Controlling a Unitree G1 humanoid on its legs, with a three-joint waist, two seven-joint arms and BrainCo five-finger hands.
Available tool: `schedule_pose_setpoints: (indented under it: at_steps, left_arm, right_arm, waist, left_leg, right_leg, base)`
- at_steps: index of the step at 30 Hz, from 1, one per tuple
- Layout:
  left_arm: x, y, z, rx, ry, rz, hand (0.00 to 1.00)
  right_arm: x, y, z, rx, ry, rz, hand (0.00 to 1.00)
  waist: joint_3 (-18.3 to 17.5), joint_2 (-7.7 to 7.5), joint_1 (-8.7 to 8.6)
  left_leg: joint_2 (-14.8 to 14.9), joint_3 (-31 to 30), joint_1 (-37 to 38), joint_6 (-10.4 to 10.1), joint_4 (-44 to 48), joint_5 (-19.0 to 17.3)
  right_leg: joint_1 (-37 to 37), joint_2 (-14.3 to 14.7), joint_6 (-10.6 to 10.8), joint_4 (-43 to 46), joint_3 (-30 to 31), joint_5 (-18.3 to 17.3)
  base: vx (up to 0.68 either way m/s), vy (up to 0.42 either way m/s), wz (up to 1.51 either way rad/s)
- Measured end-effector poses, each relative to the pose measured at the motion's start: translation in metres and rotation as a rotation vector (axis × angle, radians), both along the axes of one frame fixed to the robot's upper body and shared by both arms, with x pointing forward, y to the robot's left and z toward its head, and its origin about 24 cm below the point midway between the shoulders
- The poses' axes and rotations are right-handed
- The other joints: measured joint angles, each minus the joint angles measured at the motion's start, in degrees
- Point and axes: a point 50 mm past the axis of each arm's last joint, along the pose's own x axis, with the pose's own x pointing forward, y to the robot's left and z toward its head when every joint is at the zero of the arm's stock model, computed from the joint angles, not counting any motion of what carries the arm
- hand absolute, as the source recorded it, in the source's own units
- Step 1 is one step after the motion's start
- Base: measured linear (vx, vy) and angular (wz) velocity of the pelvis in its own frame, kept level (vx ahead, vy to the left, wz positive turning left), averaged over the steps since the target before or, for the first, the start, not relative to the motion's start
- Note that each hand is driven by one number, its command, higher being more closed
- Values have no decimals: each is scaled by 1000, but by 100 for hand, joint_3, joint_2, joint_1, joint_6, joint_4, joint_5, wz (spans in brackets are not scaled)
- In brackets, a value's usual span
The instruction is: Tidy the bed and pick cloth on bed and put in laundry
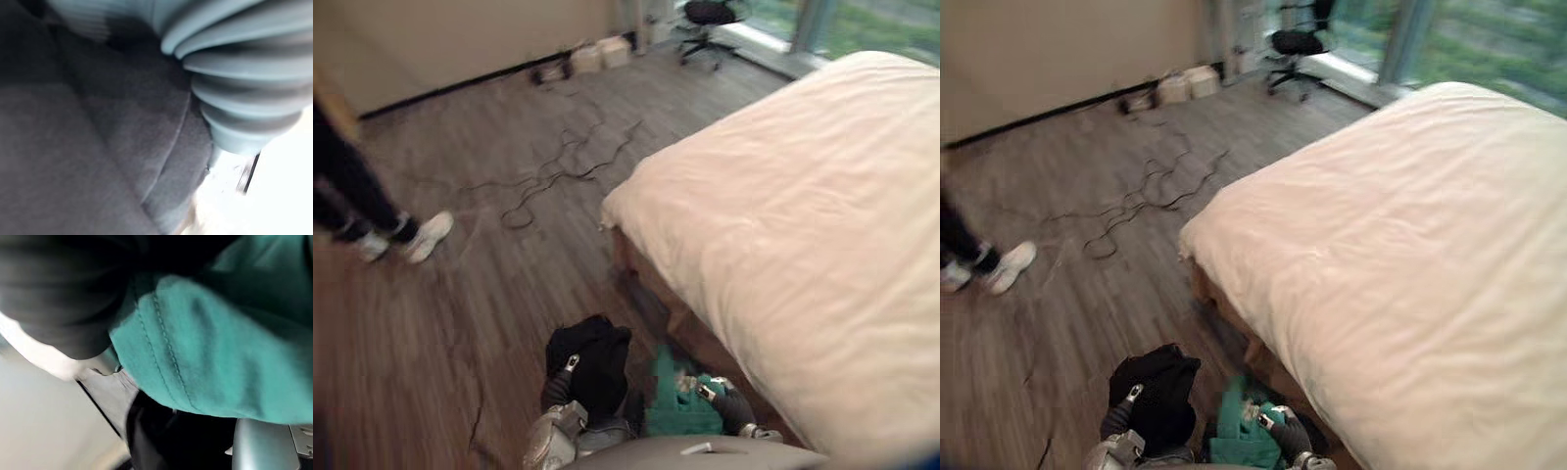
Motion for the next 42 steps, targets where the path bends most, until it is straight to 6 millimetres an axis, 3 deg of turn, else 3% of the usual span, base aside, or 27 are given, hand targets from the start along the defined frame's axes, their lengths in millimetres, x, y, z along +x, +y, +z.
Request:
schedule_pose_setpoints:
  at_steps: [1, 2, 3, 4, 5, 6, 7, 8, 10, 12, 13, 15, 16, 18, 19, 20, 21, 22, 24, 26, 27, 31, 38, 42]
  left_arm:
    - [2, -5, 1, -15, -12, 2, 100]
    - [5, -9, 3, -17, -28, -31, 100]
    - [-1, -12, -2, -26, 10, -64, 100]
    - [-1, -7, -1, -10, 4, -70, 100]
    - [-4, -2, -3, 10, 13, -87, 100]
    - [-9, 1, -5, 18, 33, -94, 100]
    - [-14, -1, -6, 11, 45, -96, 100]
    - [-15, 1, -7, 16, 54, -101, 100]
    - [-13, 2, -6, 30, 45, -147, 100]
    - [-12, 4, -4, 49, 34, -206, 100]
    - [-12, 6, -4, 54, 35, -239, 100]
    - [-13, 1, -5, 39, 51, -273, 100]
    - [-15, -1, -6, 31, 62, -281, 100]
    - [-18, 0, -8, 29, 71, -285, 100]
    - [-16, 4, -7, 44, 63, -308, 100]
    - [-15, 0, -8, 52, 68, -345, 100]
    - [-16, -2, -9, 51, 73, -363, 100]
    - [-20, -8, -11, 45, 79, -393, 100]
    - [-22, -10, -12, 49, 79, -428, 100]
    - [-21, -8, -11, 73, 76, -475, 100]
    - [-19, 5, -12, 142, 97, -522, 100]
    - [-19, 5, -12, 141, 97, -522, 100]
    - [-26, 3, -9, 175, 77, -494, 100]
    - [-36, 1, -4, 212, 54, -465, 100]
  right_arm:
    - [5, -2, 4, 3, -26, -15, 100]
    - [8, -6, 9, -11, -54, -13, 100]
    - [7, -11, 4, -31, -26, -23, 100]
    - [9, -12, 4, -36, -26, -22, 100]
    - [12, -14, 4, -46, -27, -22, 100]
    - [14, -15, 5, -55, -33, -12, 100]
    - [15, -18, 5, -63, -35, -5, 100]
    - [16, -18, 3, -66, -20, -3, 100]
    - [16, -16, 3, -60, -13, -3, 100]
    - [14, -11, 2, -38, -2, -23, 100]
    - [13, -11, 1, -40, 7, -31, 100]
    - [9, -12, 0, -47, 20, -38, 100]
    - [5, -11, -2, -53, 35, -37, 100]
    - [5, -4, -3, -59, 41, -17, 100]
    - [6, 0, -3, -61, 41, -10, 100]
    - [5, 2, -4, -70, 55, -20, 100]
    - [5, 0, -5, -75, 64, -33, 100]
    - [8, -5, -6, -88, 65, -56, 100]
    - [15, -10, -4, -110, 38, -79, 100]
    - [12, -13, -7, -106, 54, -110, 100]
    - [7, -13, -18, -7, 152, -210, 100]
    - [5, -14, -18, -8, 158, -211, 100]
    - [-18, -17, -17, -38, 157, -196, 100]
    - [-27, -20, -12, -73, 116, -160, 100]
  waist:
    - [11, 15, -46]
    - [61, 167, -24]
    - [53, 75, -71]
    - [40, 41, -38]
    - [39, 27, 44]
    - [21, 113, -3]
    - [29, 261, -60]
    - [14, 289, -68]
    - [17, 175, -95]
    - [-30, -31, -102]
    - [-23, -76, -104]
    - [0, -31, -131]
    - [30, 26, -138]
    - [23, -26, -108]
    - [66, -112, -121]
    - [58, -118, -99]
    - [64, -83, -71]
    - [105, 57, -113]
    - [115, 131, -266]
    - [97, 117, -244]
    - [-80, -188, -110]
    - [-79, -188, -112]
    - [-122, -198, -127]
    - [-171, -168, -118]
  left_leg:
    - [-50, 105, 11, 12, -22, -29]
    - [11, 525, 74, -185, -17, -821]
    - [135, 1612, 188, -408, 199, -1502]
    - [175, 1974, 195, -337, 413, -1603]
    - [444, 2339, 163, -153, 1236, -1739]
    - [791, 2251, 150, -351, 1877, -2001]
    - [838, 1944, 76, -516, 1937, -2242]
    - [781, 1894, 85, -448, 1867, -2305]
    - [604, 1718, 82, -371, 1668, -2170]
    - [381, 1458, 152, -324, 1179, -1878]
    - [283, 1175, 390, -316, 624, -1551]
    - [312, 837, 624, -304, 231, -1310]
    - [371, 625, 781, -341, 38, -1194]
    - [343, 374, 1010, -395, -257, -1005]
    - [230, 215, 1023, -388, -310, -971]
    - [248, 238, 1052, -392, -313, -1111]
    - [261, 295, 1036, -411, -313, -1136]
    - [264, 275, 1024, -413, -314, -1146]
    - [347, 192, 982, -411, -312, -1145]
    - [449, 127, 998, -409, -312, -1140]
    - [348, -1, 1004, -556, -316, -938]
    - [349, 3, 1003, -556, -316, -939]
    - [368, 95, 853, -575, -315, -934]
    - [360, 126, 700, -596, -308, -919]
  right_leg:
    - [85, 108, -67, -596, -31, 3]
    - [122, 134, -132, -856, -297, 211]
    - [545, 5, -162, -1102, -888, 207]
    - [600, -133, -100, -1121, -964, 247]
    - [616, -362, -25, -1068, -1014, 272]
    - [608, -413, 89, -930, -1012, 226]
    - [580, -366, 159, -791, -986, 180]
    - [552, -384, 186, -761, -1018, 172]
    - [558, -427, 219, -768, -1064, 276]
    - [567, -504, 262, -698, -1307, 355]
    - [554, -503, 232, -498, -1400, 526]
    - [548, -483, 163, -110, -1444, 646]
    - [598, -342, 140, -272, -1340, 357]
    - [639, -164, 4, -790, -1302, 400]
    - [634, -244, -8, -799, -1395, 636]
    - [693, -326, 22, -735, -1479, 646]
    - [714, -337, 6, -675, -1530, 637]
    - [680, -370, -28, -442, -1516, 639]
    - [533, -308, -280, -99, -969, 790]
    - [521, -118, -383, -119, -499, 916]
    - [824, 60, -145, -810, 35, 928]
    - [822, 64, -145, -822, 48, 928]
    - [826, 197, -148, -1294, 333, 918]
    - [736, 235, -202, -1445, 627, 722]
  base:
    - [-52, 86, 173]
    - [-66, 100, 215]
    - [-33, 81, 160]
    - [29, 38, 110]
    - [57, 20, 27]
    - [50, 41, 27]
    - [42, 84, 37]
    - [72, 101, 50]
    - [93, 67, 62]
    - [66, -5, 81]
    - [32, -27, 93]
    - [25, -34, 91]
    - [16, -75, 85]
    - [-12, -94, 77]
    - [-54, -68, 69]
    - [-61, -50, 61]
    - [-69, -27, 52]
    - [-41, 6, 55]
    - [-6, 55, 84]
    - [18, 31, 64]
    - [6, 2, 21]
    - [0, 0, 0]
    - [45, -43, -8]
    - [79, -98, -3]
